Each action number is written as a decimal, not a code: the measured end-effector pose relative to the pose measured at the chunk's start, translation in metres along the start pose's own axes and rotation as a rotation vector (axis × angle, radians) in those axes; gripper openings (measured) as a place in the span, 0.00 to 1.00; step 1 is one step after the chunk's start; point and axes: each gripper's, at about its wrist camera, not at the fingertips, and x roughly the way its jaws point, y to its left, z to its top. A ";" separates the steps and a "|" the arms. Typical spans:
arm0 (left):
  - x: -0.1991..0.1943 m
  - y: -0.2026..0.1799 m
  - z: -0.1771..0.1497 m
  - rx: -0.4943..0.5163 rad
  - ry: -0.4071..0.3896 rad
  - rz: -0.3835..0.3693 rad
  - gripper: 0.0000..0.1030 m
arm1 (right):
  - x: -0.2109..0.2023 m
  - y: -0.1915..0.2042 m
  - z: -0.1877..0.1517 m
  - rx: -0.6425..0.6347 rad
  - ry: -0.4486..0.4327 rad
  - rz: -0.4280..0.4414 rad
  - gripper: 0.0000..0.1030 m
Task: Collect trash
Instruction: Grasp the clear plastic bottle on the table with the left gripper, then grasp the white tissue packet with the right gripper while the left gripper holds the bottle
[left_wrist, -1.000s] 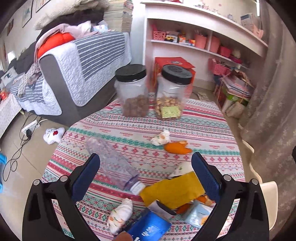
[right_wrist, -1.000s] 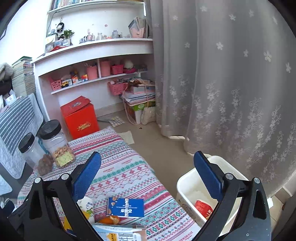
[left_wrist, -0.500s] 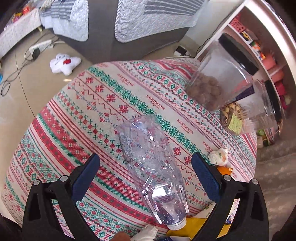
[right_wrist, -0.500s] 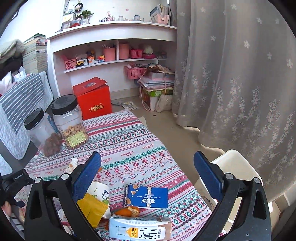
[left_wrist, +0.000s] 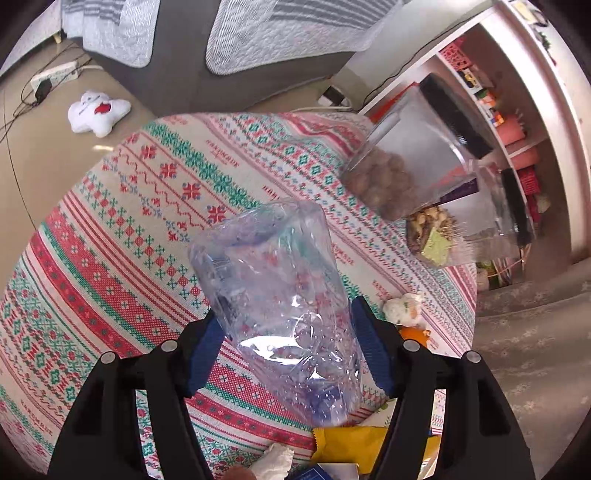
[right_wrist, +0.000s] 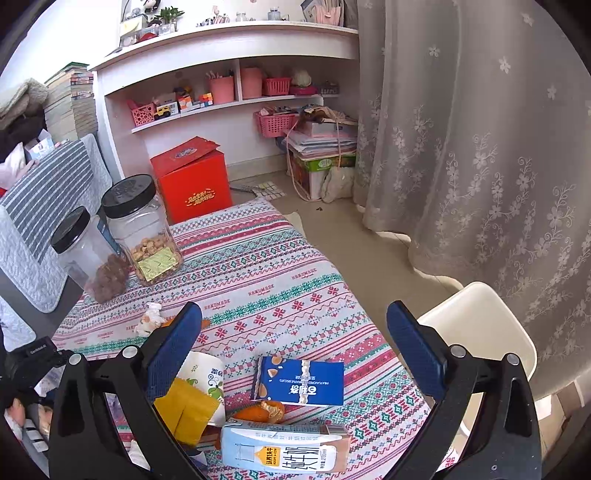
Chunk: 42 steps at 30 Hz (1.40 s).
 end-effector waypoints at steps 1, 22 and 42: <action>-0.013 -0.005 0.000 0.032 -0.029 0.001 0.64 | 0.002 0.001 0.000 -0.007 0.022 0.022 0.93; -0.208 -0.009 -0.037 0.387 -0.508 0.044 0.63 | 0.025 0.175 -0.133 -0.431 0.658 0.423 0.54; -0.195 0.016 -0.029 0.348 -0.494 0.113 0.63 | 0.033 0.169 -0.114 -0.307 0.586 0.465 0.32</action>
